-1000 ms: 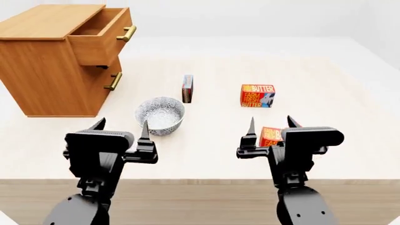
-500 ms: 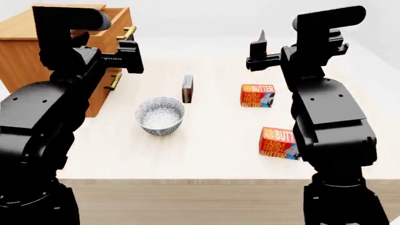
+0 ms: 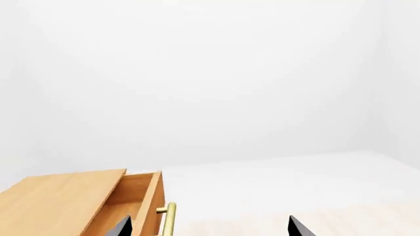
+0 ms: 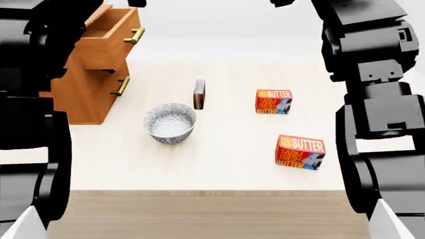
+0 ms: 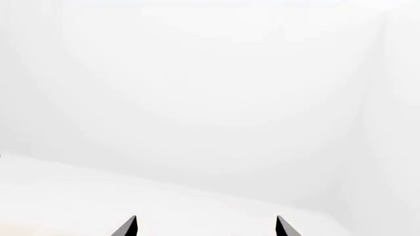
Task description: Put the chocolate pudding in the top drawer of the cabinet and close it.
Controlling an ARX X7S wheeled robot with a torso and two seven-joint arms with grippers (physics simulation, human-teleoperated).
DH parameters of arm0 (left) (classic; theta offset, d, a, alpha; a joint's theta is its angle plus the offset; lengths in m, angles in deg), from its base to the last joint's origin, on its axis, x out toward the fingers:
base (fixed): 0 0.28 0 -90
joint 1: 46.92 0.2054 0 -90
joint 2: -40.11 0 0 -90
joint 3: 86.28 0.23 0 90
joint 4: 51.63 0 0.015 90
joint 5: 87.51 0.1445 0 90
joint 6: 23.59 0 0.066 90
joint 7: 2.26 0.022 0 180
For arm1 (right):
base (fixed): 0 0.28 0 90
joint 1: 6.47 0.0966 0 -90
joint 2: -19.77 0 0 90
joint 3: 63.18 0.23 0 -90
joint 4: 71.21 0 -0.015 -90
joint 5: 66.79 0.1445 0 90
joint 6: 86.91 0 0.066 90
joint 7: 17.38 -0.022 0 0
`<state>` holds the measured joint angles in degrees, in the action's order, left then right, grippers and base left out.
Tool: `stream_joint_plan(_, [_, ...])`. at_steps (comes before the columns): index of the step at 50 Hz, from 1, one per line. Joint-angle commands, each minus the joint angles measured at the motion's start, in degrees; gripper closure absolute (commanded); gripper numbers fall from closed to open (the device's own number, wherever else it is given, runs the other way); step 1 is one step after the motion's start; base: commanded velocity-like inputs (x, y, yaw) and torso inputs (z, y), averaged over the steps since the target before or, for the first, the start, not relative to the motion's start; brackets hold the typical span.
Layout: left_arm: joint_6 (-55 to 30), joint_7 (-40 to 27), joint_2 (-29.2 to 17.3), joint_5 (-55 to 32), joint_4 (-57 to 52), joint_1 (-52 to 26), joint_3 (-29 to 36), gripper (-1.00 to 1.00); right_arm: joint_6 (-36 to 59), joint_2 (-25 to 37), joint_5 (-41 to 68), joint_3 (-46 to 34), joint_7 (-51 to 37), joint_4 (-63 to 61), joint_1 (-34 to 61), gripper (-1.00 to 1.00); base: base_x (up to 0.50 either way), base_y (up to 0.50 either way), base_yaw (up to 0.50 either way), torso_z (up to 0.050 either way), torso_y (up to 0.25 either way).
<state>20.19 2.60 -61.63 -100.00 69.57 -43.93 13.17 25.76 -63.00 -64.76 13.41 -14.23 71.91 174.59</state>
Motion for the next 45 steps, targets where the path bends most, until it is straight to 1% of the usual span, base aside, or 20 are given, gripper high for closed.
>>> stream_joint_plan(1, [10.9, 1.5, 2.8, 2.8, 24.6, -12.4, 2.6, -1.00, -8.2, -2.8, -0.7, -0.9, 0.7, 21.8, 11.9, -1.00, 0.00, 0.00, 0.00, 0.050, 0.000])
stream_joint_plan(4, [15.9, 1.7, 3.9, 3.8, 34.4, -16.8, 3.1, -1.00, -7.3, -3.0, -0.8, -0.7, 0.8, 21.8, 12.4, -1.00, 0.00, 0.00, 0.00, 0.047, 0.000])
stream_joint_plan(6, [19.8, 1.8, 4.7, 4.4, 41.7, -20.0, 3.5, -1.00, -6.7, -3.1, -0.8, -0.5, 0.8, 21.9, 12.6, -1.00, 0.00, 0.00, 0.00, 0.013, 0.000])
stream_joint_plan(7, [20.8, 1.7, 4.9, 4.6, 43.4, -20.7, 3.5, -1.00, -6.5, -3.1, -1.0, -0.5, 0.9, 21.9, 12.6, -1.00, 0.00, 0.00, 0.00, 0.000, 0.000])
stream_joint_plan(14, [19.9, 2.0, 5.1, 5.3, 43.6, -21.0, 3.2, -1.00, -5.1, -3.2, -0.2, 1.6, 1.0, 21.9, 11.5, -1.00, 0.00, 0.03, 0.00, 0.000, 0.000])
stream_joint_plan(41, [19.1, 2.0, 5.6, 7.3, 43.6, -20.5, 2.2, -1.00, -3.7, -3.4, -1.5, 2.8, 1.9, 21.8, 11.1, -1.00, 0.00, 0.50, 0.00, 0.000, 0.000])
stream_joint_plan(45, [18.7, 2.0, 5.7, 7.3, 43.6, -20.7, 1.9, -1.00, -3.5, -3.3, -1.4, 3.1, 1.3, 21.8, 11.1, -1.00, 0.00, 0.07, 0.00, 0.000, 0.000])
